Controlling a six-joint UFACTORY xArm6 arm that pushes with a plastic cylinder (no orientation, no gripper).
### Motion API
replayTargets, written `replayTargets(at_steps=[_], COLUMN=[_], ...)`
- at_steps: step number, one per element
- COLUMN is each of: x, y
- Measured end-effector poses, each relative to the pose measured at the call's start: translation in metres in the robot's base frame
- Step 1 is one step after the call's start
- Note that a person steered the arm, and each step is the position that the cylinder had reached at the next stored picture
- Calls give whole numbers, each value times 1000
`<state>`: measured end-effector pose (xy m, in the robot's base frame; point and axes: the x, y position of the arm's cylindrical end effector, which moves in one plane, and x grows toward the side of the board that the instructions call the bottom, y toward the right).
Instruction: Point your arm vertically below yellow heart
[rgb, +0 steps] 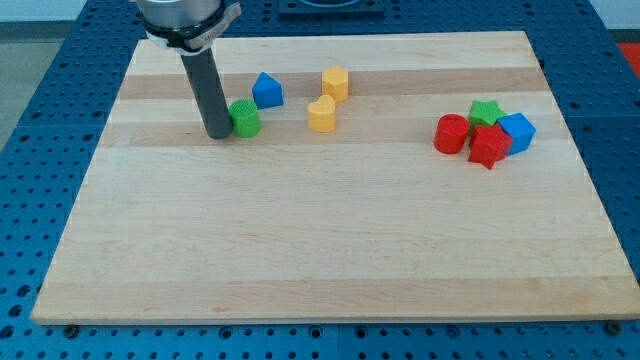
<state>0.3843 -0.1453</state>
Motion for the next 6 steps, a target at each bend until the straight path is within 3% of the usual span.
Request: replayTargets(at_steps=[1,5,6], x=[17,167,159], y=[0,14,44])
